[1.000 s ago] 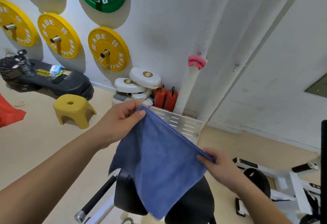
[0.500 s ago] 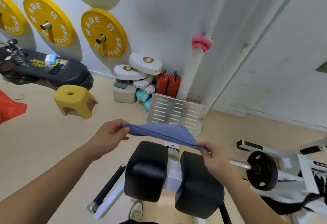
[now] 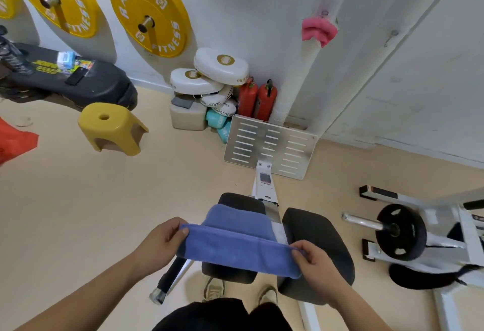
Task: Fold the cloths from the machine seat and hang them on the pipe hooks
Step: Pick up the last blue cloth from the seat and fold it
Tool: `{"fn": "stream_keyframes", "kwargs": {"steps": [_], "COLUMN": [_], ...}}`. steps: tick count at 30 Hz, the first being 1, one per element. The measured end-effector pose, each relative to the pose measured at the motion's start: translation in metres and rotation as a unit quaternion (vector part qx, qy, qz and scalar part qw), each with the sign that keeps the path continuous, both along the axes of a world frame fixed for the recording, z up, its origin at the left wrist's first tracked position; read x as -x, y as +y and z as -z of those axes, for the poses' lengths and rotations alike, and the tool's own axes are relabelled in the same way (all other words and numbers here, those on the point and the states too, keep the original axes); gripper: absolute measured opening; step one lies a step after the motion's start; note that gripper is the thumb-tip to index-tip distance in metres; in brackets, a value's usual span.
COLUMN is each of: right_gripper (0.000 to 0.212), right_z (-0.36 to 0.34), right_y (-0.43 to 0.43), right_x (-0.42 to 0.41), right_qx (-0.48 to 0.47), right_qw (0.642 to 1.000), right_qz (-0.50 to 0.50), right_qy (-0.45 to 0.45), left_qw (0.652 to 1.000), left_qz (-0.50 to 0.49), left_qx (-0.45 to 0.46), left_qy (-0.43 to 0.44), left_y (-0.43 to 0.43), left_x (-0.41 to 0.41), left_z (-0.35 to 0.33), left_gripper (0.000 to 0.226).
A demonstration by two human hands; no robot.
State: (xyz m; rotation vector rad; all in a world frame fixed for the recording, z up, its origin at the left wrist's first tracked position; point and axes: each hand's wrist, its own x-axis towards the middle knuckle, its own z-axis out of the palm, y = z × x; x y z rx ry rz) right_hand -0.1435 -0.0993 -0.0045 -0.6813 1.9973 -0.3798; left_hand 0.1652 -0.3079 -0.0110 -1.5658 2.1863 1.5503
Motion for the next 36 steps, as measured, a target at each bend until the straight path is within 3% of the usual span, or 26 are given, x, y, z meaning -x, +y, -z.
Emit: {"fn": "stream_keyframes", "kwargs": {"steps": [4, 8, 12, 17, 21, 26, 30, 36], "right_gripper": [0.017, 0.007, 0.011, 0.010, 0.011, 0.024, 0.044, 0.036], "right_z": [0.024, 0.053, 0.088, 0.127, 0.138, 0.138, 0.134, 0.099], "right_y": [-0.040, -0.076, -0.097, -0.117, -0.129, -0.123, -0.118, -0.088], "right_x": [0.011, 0.026, 0.043, 0.046, 0.042, 0.048, 0.052, 0.039], "right_qx": [0.026, 0.038, -0.026, -0.127, -0.140, -0.188, -0.146, -0.097], "right_qw": [0.996, 0.991, 0.992, 0.984, 0.974, 0.948, 0.940, 0.939], "right_qz": [0.070, 0.131, 0.118, 0.095, 0.113, 0.153, 0.209, 0.239], "right_qy": [0.039, 0.007, -0.023, -0.083, -0.134, -0.208, -0.228, -0.226], "left_qw": [0.999, 0.994, 0.983, 0.961, 0.936, 0.914, 0.895, 0.889], "left_qz": [-0.044, -0.094, -0.114, -0.124, -0.199, -0.271, -0.272, -0.210], "left_qx": [0.018, 0.006, -0.050, -0.159, -0.254, -0.290, -0.344, -0.401], "left_qy": [-0.006, -0.058, -0.134, -0.190, -0.142, -0.083, -0.076, -0.065], "left_y": [-0.028, -0.059, -0.072, -0.058, -0.050, -0.054, -0.068, -0.058], "left_x": [0.038, 0.069, 0.089, 0.101, 0.095, 0.074, 0.069, 0.054], "left_z": [0.021, 0.059, 0.097, 0.129, 0.131, 0.134, 0.124, 0.103], "left_gripper": [0.021, 0.020, 0.021, 0.045, 0.045, 0.040, 0.048, 0.050]}}
